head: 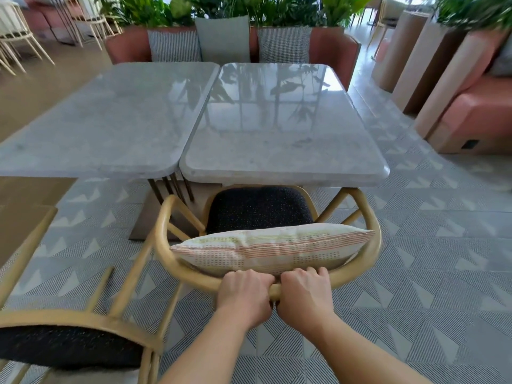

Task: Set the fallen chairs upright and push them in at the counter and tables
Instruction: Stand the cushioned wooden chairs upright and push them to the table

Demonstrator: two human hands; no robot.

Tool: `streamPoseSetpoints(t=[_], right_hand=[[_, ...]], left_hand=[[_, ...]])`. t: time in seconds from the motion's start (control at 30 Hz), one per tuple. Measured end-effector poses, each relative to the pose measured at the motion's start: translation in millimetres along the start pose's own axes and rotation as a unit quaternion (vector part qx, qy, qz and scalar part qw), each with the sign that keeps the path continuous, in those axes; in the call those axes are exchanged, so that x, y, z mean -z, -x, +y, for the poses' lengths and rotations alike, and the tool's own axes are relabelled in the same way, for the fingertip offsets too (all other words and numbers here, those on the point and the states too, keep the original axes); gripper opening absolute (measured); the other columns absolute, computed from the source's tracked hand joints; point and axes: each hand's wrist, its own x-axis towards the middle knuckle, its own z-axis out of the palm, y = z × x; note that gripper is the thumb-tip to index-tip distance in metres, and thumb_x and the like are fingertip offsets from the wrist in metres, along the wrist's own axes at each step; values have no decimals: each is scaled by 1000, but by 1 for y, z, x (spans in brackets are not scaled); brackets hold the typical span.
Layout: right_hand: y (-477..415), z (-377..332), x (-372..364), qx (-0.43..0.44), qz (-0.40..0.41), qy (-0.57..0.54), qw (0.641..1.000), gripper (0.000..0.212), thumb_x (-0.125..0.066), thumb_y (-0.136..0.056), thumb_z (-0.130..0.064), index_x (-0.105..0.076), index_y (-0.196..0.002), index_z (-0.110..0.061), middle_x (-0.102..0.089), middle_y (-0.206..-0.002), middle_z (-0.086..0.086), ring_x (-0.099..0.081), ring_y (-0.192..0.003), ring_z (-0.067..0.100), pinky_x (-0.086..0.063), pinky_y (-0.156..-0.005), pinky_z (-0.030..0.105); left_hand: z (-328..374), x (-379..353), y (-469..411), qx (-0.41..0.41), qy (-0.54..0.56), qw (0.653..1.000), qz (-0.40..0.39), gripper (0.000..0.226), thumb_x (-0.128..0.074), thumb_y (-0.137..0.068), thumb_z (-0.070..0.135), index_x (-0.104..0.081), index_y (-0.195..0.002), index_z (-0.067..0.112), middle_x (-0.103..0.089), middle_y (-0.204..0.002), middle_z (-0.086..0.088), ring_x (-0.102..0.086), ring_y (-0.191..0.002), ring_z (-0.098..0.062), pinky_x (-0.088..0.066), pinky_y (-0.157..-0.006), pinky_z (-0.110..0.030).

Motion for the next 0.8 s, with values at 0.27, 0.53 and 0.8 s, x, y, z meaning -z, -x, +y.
streamPoseSetpoints(t=[0.27, 0.53, 0.8], right_hand=[[2, -5, 0, -23, -9, 2, 1000, 10, -46, -77, -20, -53, -80, -26, -65, -93, -1, -53, -91, 25, -30, -84, 39], [17, -14, 0, -40, -26, 6, 999, 18, -47, -79, -19, -60, -89, -25, -65, -96, -1, -52, -95, 25, -29, -84, 42], [19, -18, 0, -52, -38, 7, 998, 19, -47, -81, -18, -60, -93, -26, -64, -98, -2, -51, -98, 26, -28, -85, 42]], left_hand=[[-2, -2, 2, -7, -1, 1000, 2, 13, -51, -77, 28, -56, -89, 29, -67, -92, 1, -63, -88, -26, -36, -63, -34], [-2, 1, 15, -18, -10, 1000, -22, 11, -50, -78, 27, -55, -88, 29, -67, -95, 0, -62, -90, -26, -36, -65, -34], [-3, 2, 19, -20, -13, 999, -24, 7, -49, -78, 26, -52, -84, 29, -68, -93, 1, -63, -88, -26, -35, -63, -33]])
